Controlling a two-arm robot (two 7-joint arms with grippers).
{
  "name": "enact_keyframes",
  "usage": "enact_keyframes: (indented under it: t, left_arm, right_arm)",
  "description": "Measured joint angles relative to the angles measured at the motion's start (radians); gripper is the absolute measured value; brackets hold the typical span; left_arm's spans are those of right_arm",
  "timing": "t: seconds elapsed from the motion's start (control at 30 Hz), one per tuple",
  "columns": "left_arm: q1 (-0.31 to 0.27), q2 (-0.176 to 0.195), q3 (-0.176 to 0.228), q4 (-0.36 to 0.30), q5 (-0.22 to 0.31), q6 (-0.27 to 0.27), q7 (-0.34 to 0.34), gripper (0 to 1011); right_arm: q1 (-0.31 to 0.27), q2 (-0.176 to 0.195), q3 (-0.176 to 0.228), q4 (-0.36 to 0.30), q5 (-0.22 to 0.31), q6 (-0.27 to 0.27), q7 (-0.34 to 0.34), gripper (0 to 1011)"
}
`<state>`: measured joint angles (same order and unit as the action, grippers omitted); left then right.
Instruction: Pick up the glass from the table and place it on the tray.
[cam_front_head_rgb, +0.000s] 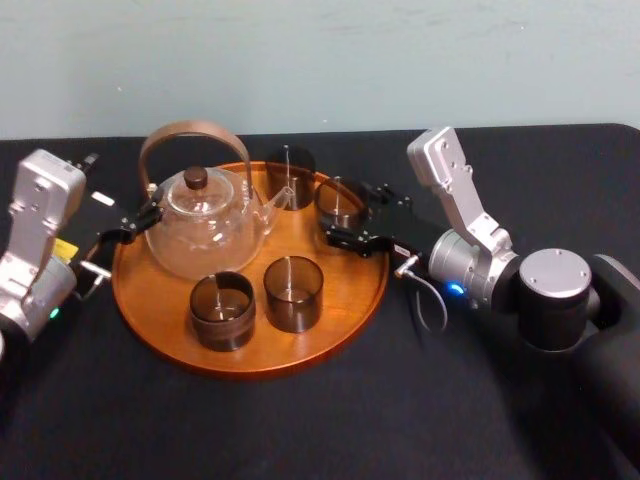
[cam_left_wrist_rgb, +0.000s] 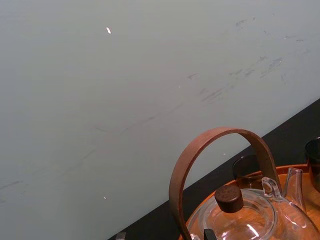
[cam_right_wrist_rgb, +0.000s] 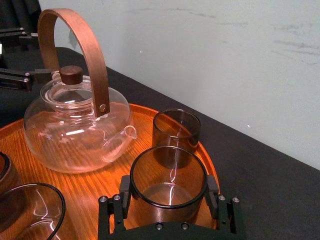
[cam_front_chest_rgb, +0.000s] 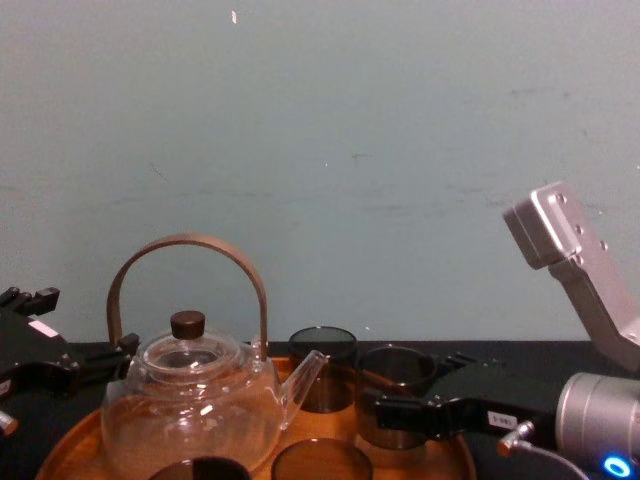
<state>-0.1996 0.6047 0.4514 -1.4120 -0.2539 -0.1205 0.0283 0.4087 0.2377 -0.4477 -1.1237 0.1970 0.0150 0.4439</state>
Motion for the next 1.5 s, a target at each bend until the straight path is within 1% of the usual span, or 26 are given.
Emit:
enact_keyframes:
  t: [0.5, 1.2, 1.27, 1.37, 1.5]
  left_arm:
    - [0.0, 0.0, 0.0, 0.0, 0.0, 0.0, 0.0, 1010]
    - [0.0, 0.0, 0.0, 0.0, 0.0, 0.0, 0.0, 1009]
    - [0.0, 0.0, 0.0, 0.0, 0.0, 0.0, 0.0, 1010]
    - [0.0, 0.0, 0.0, 0.0, 0.0, 0.0, 0.0, 1009]
    - [0.0, 0.0, 0.0, 0.0, 0.0, 0.0, 0.0, 1009]
  right_arm:
    - [0.014, -0.016, -0.016, 0.034, -0.014, -0.004, 0.004, 898]
    - [0.014, -0.018, -0.019, 0.038, -0.02, 0.0, 0.0, 900]
    - [0.013, -0.018, -0.019, 0.038, -0.02, 0.0, 0.0, 928]
    - [0.013, -0.018, -0.019, 0.038, -0.02, 0.0, 0.0, 1002]
    - [0.013, -0.018, -0.019, 0.037, -0.019, 0.0, 0.0, 1002]
